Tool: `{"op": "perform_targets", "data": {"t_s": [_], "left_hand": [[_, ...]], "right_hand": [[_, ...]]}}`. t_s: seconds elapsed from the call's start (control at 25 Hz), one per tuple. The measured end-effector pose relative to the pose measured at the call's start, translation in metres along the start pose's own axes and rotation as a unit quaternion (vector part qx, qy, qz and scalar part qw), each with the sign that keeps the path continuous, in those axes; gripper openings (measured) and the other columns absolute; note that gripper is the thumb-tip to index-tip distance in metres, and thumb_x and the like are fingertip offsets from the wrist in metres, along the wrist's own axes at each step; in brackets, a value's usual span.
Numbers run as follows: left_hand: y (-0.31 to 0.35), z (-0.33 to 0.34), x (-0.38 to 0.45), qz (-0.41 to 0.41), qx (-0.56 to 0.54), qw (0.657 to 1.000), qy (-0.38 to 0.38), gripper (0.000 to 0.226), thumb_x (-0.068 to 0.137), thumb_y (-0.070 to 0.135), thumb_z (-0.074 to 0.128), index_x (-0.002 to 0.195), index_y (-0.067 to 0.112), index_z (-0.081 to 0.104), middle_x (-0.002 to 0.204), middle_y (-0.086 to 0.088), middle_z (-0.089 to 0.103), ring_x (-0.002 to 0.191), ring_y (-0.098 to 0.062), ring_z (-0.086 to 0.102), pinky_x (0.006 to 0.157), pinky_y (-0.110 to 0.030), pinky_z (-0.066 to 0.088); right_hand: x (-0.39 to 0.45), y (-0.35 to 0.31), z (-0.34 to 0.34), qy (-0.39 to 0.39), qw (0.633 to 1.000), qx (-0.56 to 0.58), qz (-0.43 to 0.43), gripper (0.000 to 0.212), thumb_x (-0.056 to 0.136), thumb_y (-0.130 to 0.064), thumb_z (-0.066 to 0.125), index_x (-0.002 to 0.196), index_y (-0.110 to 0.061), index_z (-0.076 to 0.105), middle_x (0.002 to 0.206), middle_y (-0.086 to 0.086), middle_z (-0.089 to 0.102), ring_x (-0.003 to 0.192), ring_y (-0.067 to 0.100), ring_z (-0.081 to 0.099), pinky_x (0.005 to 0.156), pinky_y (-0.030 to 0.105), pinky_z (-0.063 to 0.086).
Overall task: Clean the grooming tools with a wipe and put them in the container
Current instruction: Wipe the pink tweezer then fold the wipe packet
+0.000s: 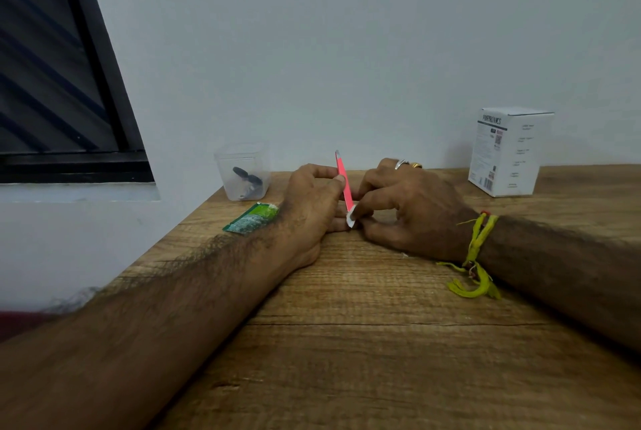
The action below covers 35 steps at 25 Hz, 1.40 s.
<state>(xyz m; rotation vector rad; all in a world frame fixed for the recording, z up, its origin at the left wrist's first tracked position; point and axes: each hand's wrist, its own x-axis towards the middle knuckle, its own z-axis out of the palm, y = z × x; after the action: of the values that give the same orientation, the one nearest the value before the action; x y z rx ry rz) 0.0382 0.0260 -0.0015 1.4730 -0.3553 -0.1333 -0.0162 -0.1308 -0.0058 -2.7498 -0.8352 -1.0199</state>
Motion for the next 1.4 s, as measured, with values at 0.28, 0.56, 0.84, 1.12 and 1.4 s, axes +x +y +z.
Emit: {"op": "perform_targets", "data": {"t_s": [0.28, 0.56, 0.84, 1.12, 1.4], "left_hand": [[0.0000, -0.0006, 0.0002, -0.004, -0.011, 1.000, -0.002, 0.018, 0.100, 0.008, 0.053, 0.118, 0.004, 0.055, 0.072, -0.009, 0.076, 0.057, -0.024, 0.073, 0.045, -0.029, 0.056], [-0.0002, -0.0005, 0.0001, -0.007, -0.010, 1.000, 0.001, 0.018, 0.101, 0.008, 0.053, 0.118, 0.002, 0.055, 0.078, -0.011, 0.075, 0.056, -0.022, 0.071, 0.046, -0.028, 0.055], [-0.0002, 0.0004, 0.0016, -0.022, -0.006, 1.000, 0.000, 0.016, 0.099, 0.009, 0.056, 0.115, 0.007, 0.057, 0.100, -0.022, 0.072, 0.062, -0.024, 0.072, 0.054, -0.034, 0.061], [0.0003, 0.0007, 0.0009, -0.026, -0.016, 0.999, -0.015, 0.016, 0.097, 0.007, 0.056, 0.113, 0.008, 0.059, 0.101, -0.020, 0.072, 0.065, -0.023, 0.073, 0.057, -0.033, 0.060], [0.0008, 0.0007, -0.0011, -0.017, -0.016, 0.999, -0.040, 0.018, 0.098, 0.015, 0.057, 0.115, 0.008, 0.059, 0.098, -0.018, 0.074, 0.071, -0.026, 0.075, 0.061, -0.035, 0.061]], "right_hand": [[0.0008, -0.0011, -0.0008, 0.001, 1.000, 0.004, 0.000, 0.009, 0.079, -0.024, 0.071, 0.084, -0.028, 0.077, 0.085, -0.007, 0.067, 0.081, 0.019, 0.058, 0.066, 0.040, 0.050], [0.0014, -0.0012, 0.0002, 0.000, 1.000, -0.002, 0.008, 0.010, 0.080, -0.025, 0.068, 0.085, -0.028, 0.076, 0.084, -0.007, 0.068, 0.080, 0.018, 0.060, 0.067, 0.040, 0.050], [0.0023, -0.0034, 0.0003, 0.007, 0.999, -0.024, 0.021, 0.009, 0.081, -0.027, 0.072, 0.089, -0.027, 0.076, 0.087, -0.007, 0.067, 0.082, 0.018, 0.060, 0.065, 0.035, 0.049], [0.0030, -0.0055, -0.0011, 0.037, 0.998, -0.057, 0.020, 0.010, 0.082, -0.027, 0.073, 0.090, -0.024, 0.077, 0.084, -0.003, 0.067, 0.081, 0.023, 0.061, 0.063, 0.033, 0.044], [0.0031, -0.0053, -0.0011, 0.052, 0.997, -0.053, 0.034, 0.011, 0.083, -0.026, 0.069, 0.092, -0.023, 0.075, 0.083, -0.004, 0.065, 0.080, 0.020, 0.059, 0.066, 0.030, 0.041]]}}
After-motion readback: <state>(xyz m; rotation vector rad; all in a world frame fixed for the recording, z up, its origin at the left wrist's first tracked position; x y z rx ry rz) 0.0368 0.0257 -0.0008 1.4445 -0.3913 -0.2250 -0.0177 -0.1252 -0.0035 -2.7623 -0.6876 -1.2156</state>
